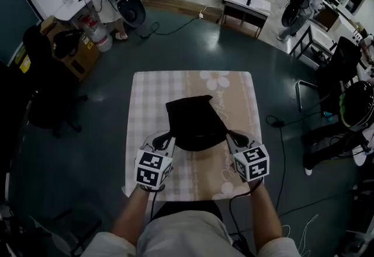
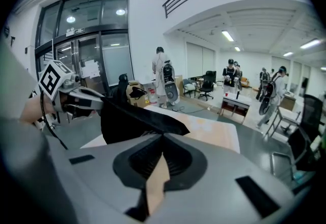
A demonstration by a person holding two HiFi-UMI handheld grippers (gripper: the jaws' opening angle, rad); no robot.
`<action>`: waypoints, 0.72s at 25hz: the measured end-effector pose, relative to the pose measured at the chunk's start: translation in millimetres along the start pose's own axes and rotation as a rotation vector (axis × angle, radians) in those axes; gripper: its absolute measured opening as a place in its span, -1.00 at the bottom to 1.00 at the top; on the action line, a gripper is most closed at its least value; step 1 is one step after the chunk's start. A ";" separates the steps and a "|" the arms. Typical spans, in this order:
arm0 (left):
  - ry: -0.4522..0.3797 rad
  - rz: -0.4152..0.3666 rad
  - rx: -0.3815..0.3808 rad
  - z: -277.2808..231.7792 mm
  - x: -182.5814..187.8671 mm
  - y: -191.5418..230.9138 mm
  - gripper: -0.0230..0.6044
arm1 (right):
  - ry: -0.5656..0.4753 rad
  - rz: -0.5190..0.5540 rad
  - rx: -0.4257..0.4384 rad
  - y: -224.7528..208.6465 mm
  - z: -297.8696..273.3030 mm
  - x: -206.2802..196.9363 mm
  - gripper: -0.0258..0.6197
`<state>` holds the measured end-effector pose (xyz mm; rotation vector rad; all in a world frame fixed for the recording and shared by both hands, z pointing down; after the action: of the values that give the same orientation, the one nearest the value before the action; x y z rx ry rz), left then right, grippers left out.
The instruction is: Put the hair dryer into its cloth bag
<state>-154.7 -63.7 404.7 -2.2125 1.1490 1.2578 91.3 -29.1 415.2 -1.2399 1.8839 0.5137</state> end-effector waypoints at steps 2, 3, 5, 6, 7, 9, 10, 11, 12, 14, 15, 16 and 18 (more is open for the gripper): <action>0.014 0.008 0.000 7.6 -20.5 -6.7 -0.87 | 0.013 -0.008 -0.002 10.5 3.8 -17.4 -0.86; 0.018 0.017 0.000 10.9 -29.5 -8.7 -0.87 | 0.020 -0.010 -0.001 16.0 5.3 -25.1 -0.86; 0.020 0.032 0.002 16.6 -44.8 -11.2 -0.87 | 0.031 -0.012 -0.002 26.6 7.1 -38.4 -0.86; 0.020 0.034 0.006 19.1 -51.5 -12.4 -0.87 | 0.035 -0.012 -0.003 31.4 8.0 -44.3 -0.86; 0.019 0.033 0.012 21.6 -57.9 -13.9 -0.87 | 0.037 -0.012 -0.004 35.9 8.9 -50.0 -0.86; 0.014 0.031 0.022 26.4 -71.2 -17.2 -0.87 | 0.040 -0.005 -0.007 44.7 10.6 -61.4 -0.86; 0.013 0.032 0.026 28.1 -78.7 -18.8 -0.87 | 0.041 0.001 -0.008 48.7 10.6 -67.8 -0.86; 0.016 0.031 0.028 28.8 -87.0 -20.2 -0.87 | 0.045 0.004 -0.011 52.3 9.9 -75.0 -0.86; 0.026 0.029 0.030 28.8 -96.0 -21.7 -0.87 | 0.049 0.000 -0.013 55.1 8.5 -83.0 -0.86; 0.051 0.027 0.032 27.7 -114.7 -25.2 -0.87 | 0.055 -0.026 -0.017 59.7 4.6 -100.2 -0.86; 0.061 0.033 0.032 27.1 -123.2 -27.1 -0.87 | 0.054 -0.046 -0.018 61.6 2.5 -108.7 -0.86; 0.065 0.041 0.034 26.5 -131.2 -28.8 -0.87 | 0.053 -0.063 -0.019 63.5 0.5 -116.8 -0.86; 0.061 0.058 0.044 25.2 -146.1 -31.0 -0.87 | 0.053 -0.074 -0.029 68.6 -3.2 -131.7 -0.86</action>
<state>-184.8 40.9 509.9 -2.2142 1.2606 1.1825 54.2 73.3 516.1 -1.3487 1.8732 0.4741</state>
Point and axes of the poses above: the fingertips, and each gripper's own axes: z backward along the fingers, y to its left, x out of its top, the point moved 7 cm from there along z, backward along the fingers, and after that the axes turned 3 degrees about x, right-handed, at the moved point
